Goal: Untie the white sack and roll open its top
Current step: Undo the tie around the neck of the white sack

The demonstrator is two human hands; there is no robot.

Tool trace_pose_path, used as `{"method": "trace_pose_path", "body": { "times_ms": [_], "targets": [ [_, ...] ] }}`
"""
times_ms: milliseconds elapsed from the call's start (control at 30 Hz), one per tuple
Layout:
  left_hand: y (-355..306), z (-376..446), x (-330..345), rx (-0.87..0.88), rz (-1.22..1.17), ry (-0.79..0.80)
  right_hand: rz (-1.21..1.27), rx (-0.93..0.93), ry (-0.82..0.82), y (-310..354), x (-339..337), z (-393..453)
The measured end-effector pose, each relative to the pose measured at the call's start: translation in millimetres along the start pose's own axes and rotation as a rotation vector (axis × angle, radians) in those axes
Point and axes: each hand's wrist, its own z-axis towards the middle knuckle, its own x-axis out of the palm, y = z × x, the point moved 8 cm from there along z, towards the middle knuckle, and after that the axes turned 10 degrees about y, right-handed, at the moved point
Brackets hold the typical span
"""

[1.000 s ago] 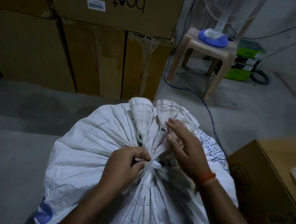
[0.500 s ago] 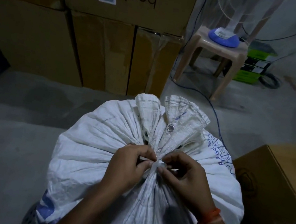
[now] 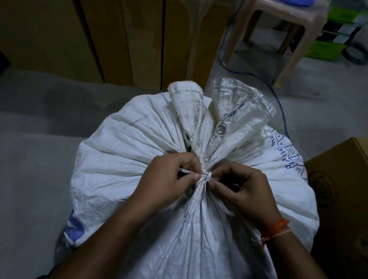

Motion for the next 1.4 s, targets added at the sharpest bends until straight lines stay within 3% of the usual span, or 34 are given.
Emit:
{"method": "trace_pose_path", "body": {
  "times_ms": [400,1400],
  "targets": [
    [-2.7,2.7,4.8,0.022,-0.077,-0.005,0.236,0.004,-0.011,-7.9,-1.7,1.4],
    [6.2,1.8,16.5,-0.068,-0.106,-0.033,0.164,0.067,-0.098,-25.8,3.4,2.6]
  ]
}}
